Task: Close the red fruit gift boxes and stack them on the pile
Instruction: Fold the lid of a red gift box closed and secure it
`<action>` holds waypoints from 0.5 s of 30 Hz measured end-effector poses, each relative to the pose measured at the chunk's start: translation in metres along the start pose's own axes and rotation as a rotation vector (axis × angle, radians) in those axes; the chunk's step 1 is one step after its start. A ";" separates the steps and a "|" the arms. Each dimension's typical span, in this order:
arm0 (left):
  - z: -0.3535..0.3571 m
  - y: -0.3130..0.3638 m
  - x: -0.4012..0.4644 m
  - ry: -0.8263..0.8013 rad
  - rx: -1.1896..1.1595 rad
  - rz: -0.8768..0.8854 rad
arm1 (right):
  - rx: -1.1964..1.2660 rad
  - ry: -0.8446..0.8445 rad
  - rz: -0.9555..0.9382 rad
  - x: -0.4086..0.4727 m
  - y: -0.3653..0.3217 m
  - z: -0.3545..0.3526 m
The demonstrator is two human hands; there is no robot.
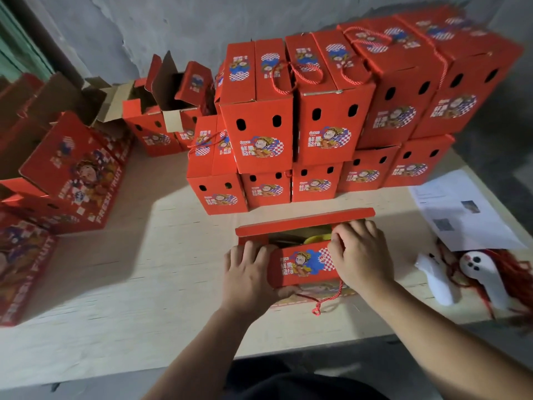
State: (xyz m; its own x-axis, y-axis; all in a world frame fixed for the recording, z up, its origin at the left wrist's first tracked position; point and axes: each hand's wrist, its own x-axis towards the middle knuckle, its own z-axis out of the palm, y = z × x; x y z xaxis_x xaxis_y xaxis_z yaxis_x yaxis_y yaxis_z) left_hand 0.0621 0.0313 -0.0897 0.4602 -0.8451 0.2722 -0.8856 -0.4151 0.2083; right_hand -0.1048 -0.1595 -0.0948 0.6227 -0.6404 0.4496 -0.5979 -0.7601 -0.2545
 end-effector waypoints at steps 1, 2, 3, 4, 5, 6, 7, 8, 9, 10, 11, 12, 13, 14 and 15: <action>0.001 0.000 0.000 0.001 0.007 -0.002 | -0.002 -0.005 0.002 0.001 0.000 0.000; 0.002 0.000 0.000 -0.001 0.012 -0.005 | 0.006 -0.005 0.007 0.002 0.000 0.000; 0.003 0.000 0.000 -0.004 0.015 -0.008 | 0.023 -0.003 0.013 0.003 0.000 -0.001; 0.004 0.000 -0.001 0.002 0.015 -0.010 | 0.043 0.002 0.015 0.003 0.001 -0.001; 0.005 -0.002 -0.002 0.010 0.015 -0.014 | 0.061 0.003 0.014 0.002 0.002 -0.001; 0.007 -0.003 -0.003 0.012 0.015 -0.019 | 0.069 -0.001 0.010 0.002 0.003 -0.001; 0.008 -0.003 -0.004 0.003 0.017 -0.028 | 0.062 -0.013 0.006 0.001 0.004 -0.001; 0.008 -0.003 -0.004 -0.017 0.026 -0.039 | 0.038 -0.032 0.001 0.001 0.004 0.000; 0.008 -0.003 -0.003 -0.044 0.044 -0.051 | -0.003 -0.057 -0.001 0.001 0.003 0.000; 0.007 -0.003 -0.001 -0.072 0.062 -0.059 | -0.056 -0.085 -0.003 0.002 0.001 0.000; 0.005 -0.003 0.000 -0.091 0.069 -0.063 | -0.110 -0.110 0.000 0.002 -0.002 0.000; 0.004 -0.003 0.001 -0.090 0.060 -0.064 | -0.155 -0.128 0.008 0.001 -0.004 -0.002; 0.003 -0.003 0.000 -0.067 0.034 -0.074 | -0.180 -0.140 0.026 0.000 -0.006 -0.005; 0.003 -0.002 -0.001 -0.035 -0.007 -0.105 | -0.178 -0.142 0.050 -0.002 -0.005 -0.007; 0.004 0.001 -0.002 0.004 -0.063 -0.169 | -0.146 -0.143 0.079 -0.005 -0.002 -0.010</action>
State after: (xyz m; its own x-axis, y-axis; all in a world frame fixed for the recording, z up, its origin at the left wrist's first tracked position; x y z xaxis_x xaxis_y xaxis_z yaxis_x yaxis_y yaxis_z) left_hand 0.0602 0.0316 -0.0935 0.6028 -0.7633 0.2323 -0.7897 -0.5292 0.3104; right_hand -0.1116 -0.1543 -0.0880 0.6302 -0.7143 0.3044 -0.7080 -0.6895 -0.1523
